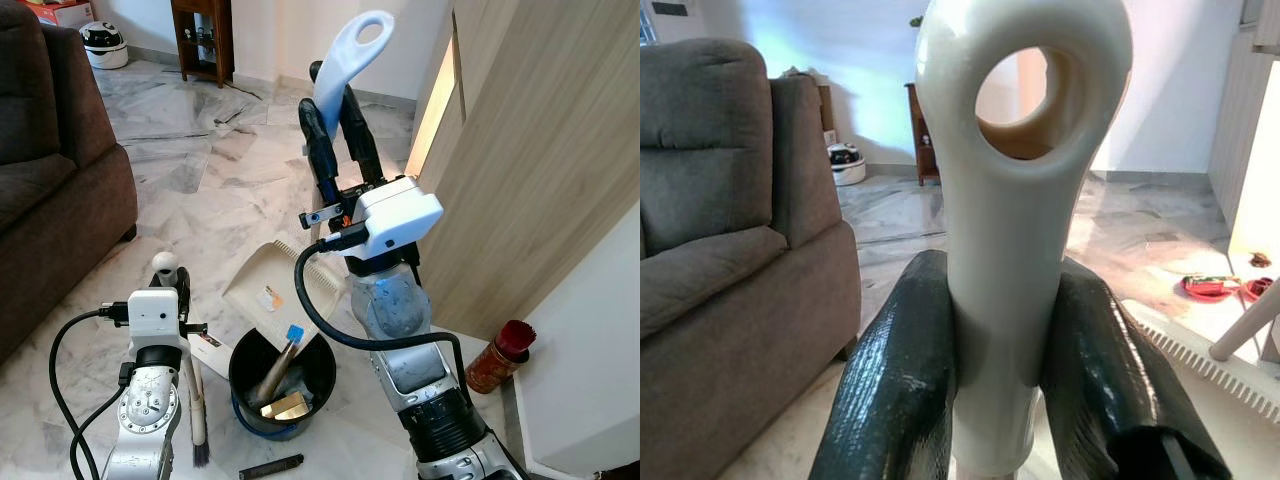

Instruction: Sweep floor

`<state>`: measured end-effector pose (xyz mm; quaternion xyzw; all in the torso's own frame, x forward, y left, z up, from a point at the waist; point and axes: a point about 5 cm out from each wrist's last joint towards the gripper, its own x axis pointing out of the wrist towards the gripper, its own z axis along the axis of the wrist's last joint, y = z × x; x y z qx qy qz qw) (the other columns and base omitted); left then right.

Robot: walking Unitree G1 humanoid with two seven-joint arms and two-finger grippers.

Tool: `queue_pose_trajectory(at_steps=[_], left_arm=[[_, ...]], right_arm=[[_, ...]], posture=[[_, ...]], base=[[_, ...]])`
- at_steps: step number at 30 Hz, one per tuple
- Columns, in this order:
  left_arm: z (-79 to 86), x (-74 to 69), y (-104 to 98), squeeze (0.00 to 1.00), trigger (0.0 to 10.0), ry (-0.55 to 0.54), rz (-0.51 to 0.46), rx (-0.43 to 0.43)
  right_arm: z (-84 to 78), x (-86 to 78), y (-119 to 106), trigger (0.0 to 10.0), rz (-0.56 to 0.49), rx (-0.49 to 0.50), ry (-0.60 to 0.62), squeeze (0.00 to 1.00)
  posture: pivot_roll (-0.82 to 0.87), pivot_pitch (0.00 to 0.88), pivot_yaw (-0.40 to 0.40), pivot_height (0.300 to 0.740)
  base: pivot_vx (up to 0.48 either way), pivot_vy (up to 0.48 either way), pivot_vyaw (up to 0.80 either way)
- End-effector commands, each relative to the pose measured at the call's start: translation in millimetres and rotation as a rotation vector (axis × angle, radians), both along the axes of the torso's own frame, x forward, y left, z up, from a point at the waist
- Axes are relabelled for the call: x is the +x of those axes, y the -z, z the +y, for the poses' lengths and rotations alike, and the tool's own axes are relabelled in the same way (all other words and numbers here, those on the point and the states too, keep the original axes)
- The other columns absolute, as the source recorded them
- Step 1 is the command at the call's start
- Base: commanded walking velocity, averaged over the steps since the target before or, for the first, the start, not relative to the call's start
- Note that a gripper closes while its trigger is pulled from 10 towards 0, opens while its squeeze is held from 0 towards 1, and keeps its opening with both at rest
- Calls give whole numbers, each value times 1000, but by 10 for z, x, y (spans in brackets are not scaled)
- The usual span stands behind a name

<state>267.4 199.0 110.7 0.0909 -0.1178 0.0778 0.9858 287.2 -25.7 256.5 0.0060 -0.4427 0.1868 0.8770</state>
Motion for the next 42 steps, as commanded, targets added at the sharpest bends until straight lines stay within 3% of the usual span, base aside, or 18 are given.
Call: queue_pose_trajectory(at_steps=[1, 8, 10, 17, 27, 30, 36, 42], left_arm=[[-52, 8, -135, 0, 10000, 30, -70, 38], [-58, 8, -133, 0, 10000, 33, -69, 42], [-59, 8, -132, 0, 10000, 35, -68, 45], [-64, 10, -131, 0, 10000, 36, -67, 46], [-67, 12, -130, 0, 10000, 39, -66, 46], [-68, 13, -130, 0, 10000, 39, -65, 45], [-72, 14, -124, 0, 10000, 43, -62, 42], [-87, 13, -107, 0, 10000, 56, -52, 21]], right_arm=[[-21, -46, -158, 10000, -68, 40, 6, 0], [-31, -48, -161, 10000, -72, 47, 18, 0], [-42, -103, -214, 10000, -160, 12, 54, 0], [-13, -198, -241, 10000, -254, -34, 96, 0], [-9, -83, -168, 10000, -126, -1, 67, 0], [-52, -11, -150, 10000, -82, 12, 115, 0], [-274, 206, -127, 10000, -40, -43, 294, 0], [-433, 337, -71, 10000, 5, -81, 337, 0]], posture=[[126, 0, -90, 740], [125, 0, -90, 740], [127, 0, -90, 740], [126, 0, -89, 740], [125, 0, -89, 740], [125, 0, -89, 740], [124, 0, -88, 740], [119, 0, -87, 740]], base=[[0, 0, 0], [0, 0, 0], [0, 0, 0], [0, 0, 0], [0, 0, 0], [0, 0, 0], [0, 0, 0], [0, 0, 0]])
